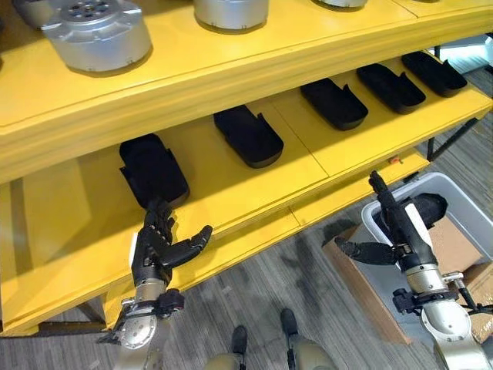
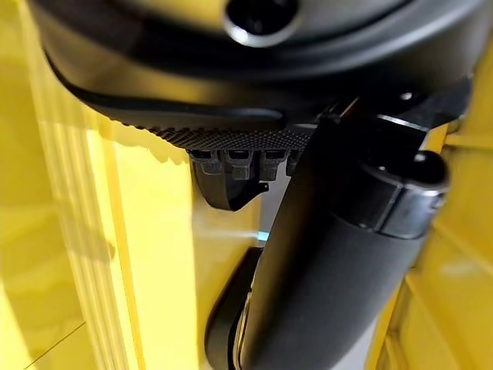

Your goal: Move parts from the plastic box to the shelf.

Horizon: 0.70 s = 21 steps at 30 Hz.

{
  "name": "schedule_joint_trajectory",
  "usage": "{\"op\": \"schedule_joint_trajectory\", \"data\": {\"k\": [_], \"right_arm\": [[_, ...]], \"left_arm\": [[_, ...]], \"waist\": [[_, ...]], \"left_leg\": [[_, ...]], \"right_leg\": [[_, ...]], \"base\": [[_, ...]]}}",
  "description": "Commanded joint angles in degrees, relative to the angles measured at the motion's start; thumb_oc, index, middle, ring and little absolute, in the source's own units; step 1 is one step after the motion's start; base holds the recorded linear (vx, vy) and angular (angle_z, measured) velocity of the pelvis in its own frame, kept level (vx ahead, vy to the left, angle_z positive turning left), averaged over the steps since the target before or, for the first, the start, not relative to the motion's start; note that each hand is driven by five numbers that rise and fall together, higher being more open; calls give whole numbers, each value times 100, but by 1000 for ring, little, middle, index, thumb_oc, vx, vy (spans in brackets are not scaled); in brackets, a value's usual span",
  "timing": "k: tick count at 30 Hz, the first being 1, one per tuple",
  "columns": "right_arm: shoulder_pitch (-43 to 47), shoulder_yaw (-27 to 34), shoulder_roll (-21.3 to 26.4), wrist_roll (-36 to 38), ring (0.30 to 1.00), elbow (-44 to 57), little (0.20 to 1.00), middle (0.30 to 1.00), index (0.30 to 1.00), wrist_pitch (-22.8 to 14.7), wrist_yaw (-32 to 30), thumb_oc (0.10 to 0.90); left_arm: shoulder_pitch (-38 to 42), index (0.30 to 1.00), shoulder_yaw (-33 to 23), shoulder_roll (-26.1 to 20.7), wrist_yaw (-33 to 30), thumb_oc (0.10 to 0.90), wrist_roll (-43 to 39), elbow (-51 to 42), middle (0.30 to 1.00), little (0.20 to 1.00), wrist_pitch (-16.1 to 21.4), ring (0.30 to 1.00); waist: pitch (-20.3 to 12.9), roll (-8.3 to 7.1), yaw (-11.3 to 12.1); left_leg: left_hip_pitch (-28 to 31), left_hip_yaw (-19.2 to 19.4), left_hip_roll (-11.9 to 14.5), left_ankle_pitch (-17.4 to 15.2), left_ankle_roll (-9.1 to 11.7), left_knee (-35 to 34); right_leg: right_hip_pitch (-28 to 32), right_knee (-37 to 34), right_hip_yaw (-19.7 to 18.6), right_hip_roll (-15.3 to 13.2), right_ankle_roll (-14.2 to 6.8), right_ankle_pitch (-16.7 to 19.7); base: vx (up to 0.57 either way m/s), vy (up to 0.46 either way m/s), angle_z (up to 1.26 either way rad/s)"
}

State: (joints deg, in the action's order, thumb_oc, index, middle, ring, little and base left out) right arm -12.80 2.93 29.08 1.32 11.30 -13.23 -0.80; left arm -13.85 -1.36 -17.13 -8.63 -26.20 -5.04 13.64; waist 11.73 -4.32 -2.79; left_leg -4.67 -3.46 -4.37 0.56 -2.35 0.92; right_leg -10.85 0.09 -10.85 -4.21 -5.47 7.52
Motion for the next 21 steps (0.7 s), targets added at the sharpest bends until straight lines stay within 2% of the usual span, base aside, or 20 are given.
{"op": "schedule_joint_trajectory", "data": {"k": [1, 4, 6, 7, 8, 9, 10, 11, 12, 16, 19, 21], "right_arm": [[495, 253, 36, 312, 1000, 292, 1000, 1000, 1000, -415, -97, 900], [459, 233, -22, 303, 1000, 302, 1000, 1000, 1000, -383, -73, 900], [539, 151, -64, 263, 1000, 336, 1000, 1000, 1000, -365, -82, 900], [601, 94, -73, 230, 1000, 350, 1000, 1000, 1000, -355, -84, 900], [602, 94, -74, 230, 1000, 350, 1000, 1000, 1000, -355, -84, 900], [634, 61, -108, 197, 1000, 349, 1000, 1000, 1000, -350, -104, 900], [640, 63, -116, 178, 1000, 342, 1000, 1000, 1000, -341, -112, 900], [667, 52, -119, 151, 1000, 323, 1000, 1000, 1000, -316, -99, 900], [671, 49, -118, 150, 1000, 324, 1000, 1000, 1000, -314, -99, 900], [706, 125, -111, 89, 1000, 361, 1000, 1000, 1000, -272, -104, 900], [781, 138, -109, 37, 1000, 394, 1000, 1000, 1000, -244, -148, 900], [819, 131, -106, 42, 1000, 424, 1000, 1000, 1000, -217, -144, 900]], "left_arm": [[110, 1000, -239, -325, 41, 900, 137, -584, 1000, 1000, 539, 1000], [122, 1000, -229, -392, 47, 900, 161, -565, 1000, 1000, 514, 1000], [199, 1000, -250, -528, -16, 900, 244, -559, 1000, 1000, 520, 1000], [213, 1000, -281, -596, -63, 900, 290, -576, 1000, 1000, 522, 1000], [214, 1000, -281, -597, -63, 900, 290, -576, 1000, 1000, 522, 1000], [208, 1000, -364, -670, -135, 900, 385, -610, 1000, 1000, 495, 1000], [180, 1000, -420, -666, -148, 900, 401, -628, 1000, 1000, 474, 1000], [112, 1000, -492, -642, -153, 900, 417, -655, 1000, 1000, 446, 1000], [111, 1000, -498, -640, -152, 900, 418, -659, 1000, 1000, 444, 1000], [8, 1000, -637, -667, -182, 900, 445, -796, 1000, 1000, 411, 1000], [-51, 1000, -724, -665, -213, 900, 473, -856, 1000, 1000, 394, 1000], [-125, 1000, -807, -629, -221, 900, 493, -864, 1000, 1000, 383, 1000]], "waist": [[-327, 59, -58], [-269, 34, -95], [-71, -8, -123], [30, -9, -77], [24, -10, -73], [143, 11, -11], [164, 40, 7], [194, 72, -11], [196, 70, -5], [183, 3, 63], [120, -118, 113], [73, -225, 170]], "left_leg": [[-64, 14, 40, -41, -65, -258], [-34, 166, 37, -97, -114, -254], [-80, 402, 90, -172, -185, -123], [-94, 526, 144, -187, -196, -127], [-101, 531, 144, -184, -195, -128], [-38, 753, 276, -230, -153, -159], [8, 892, 379, -243, -122, -187], [102, 1104, 539, -276, -90, -212], [95, 1115, 541, -258, -90, -216], [129, 1303, 683, -435, -29, -11], [91, 1446, 737, -562, 23, 155], [90, 1552, 820, -600, 73, 208]], "right_leg": [[425, 244, 120, 371, -88, -729], [320, 355, -14, 394, -163, -699], [31, 747, -103, 484, -271, -646], [-121, 949, 155, 446, -322, -648], [-131, 950, 150, 447, -322, -646], [-171, 1080, 984, 104, -361, -678], [-128, 1066, 1400, -145, -340, -655], [-145, 1029, 1691, -455, -323, -473], [-147, 1006, 1683, -450, -319, -443], [65, 484, 1660, -1194, -456, 293], [159, 131, 1762, -1550, -608, 727], [193, 8, 1925, -1631, -686, 873]], "base": [[0, 118, -34], [-28, 114, -38], [-127, 117, -75], [-111, 63, -89], [-82, 46, -107], [-47, 12, -90], [-59, -4, -104], [-35, -20, -73], [-15, -41, -88], [-7, -100, -78], [-9, -177, -20], [-3, -166, -38]]}}
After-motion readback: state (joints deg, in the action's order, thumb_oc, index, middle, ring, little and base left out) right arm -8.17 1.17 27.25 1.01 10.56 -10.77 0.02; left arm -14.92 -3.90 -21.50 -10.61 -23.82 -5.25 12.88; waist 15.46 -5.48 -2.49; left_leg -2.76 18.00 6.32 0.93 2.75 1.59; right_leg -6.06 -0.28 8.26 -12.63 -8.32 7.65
